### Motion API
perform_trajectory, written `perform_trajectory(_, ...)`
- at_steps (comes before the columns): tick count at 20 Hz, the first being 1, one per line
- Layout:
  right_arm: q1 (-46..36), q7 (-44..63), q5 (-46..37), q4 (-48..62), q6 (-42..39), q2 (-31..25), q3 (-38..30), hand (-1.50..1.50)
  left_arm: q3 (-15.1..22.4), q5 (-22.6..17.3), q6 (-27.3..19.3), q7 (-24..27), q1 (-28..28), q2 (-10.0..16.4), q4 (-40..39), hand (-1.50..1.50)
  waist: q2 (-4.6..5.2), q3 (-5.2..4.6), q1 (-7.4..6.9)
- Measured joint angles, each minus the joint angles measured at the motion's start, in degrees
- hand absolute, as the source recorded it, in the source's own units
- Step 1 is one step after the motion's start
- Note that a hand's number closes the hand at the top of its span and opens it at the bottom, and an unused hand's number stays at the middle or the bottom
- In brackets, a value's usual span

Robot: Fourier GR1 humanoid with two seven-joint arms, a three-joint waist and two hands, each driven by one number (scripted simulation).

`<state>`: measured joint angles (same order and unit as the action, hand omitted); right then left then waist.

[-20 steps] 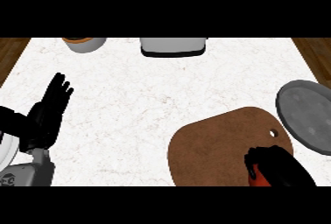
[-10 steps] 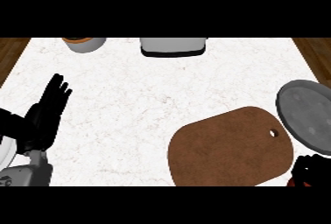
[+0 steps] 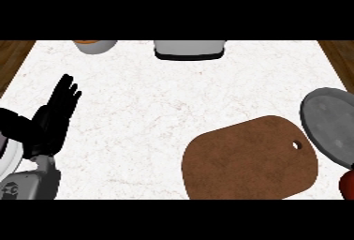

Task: Pick the bell pepper from the cutting board and place it in the pan

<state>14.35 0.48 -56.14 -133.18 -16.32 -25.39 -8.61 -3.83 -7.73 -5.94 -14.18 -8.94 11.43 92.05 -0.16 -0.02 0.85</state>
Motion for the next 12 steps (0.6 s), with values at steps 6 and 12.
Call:
perform_trajectory(6, -7.4, -3.2, 13.1, 8.8, -1.3, -1.0, -13.2, 1.50, -0.3, -0.1, 0.4, 0.9, -0.6, -0.5, -1.2, 0.00, 0.11, 0.01, -0.49)
perform_trajectory(12, -15.9, -10.9, 18.5, 28.0, 1.2, -5.8, -21.2, 1.50, -0.6, -0.2, 1.2, 1.1, -1.3, -0.4, -1.8, 0.00, 0.26, 0.06, -1.11)
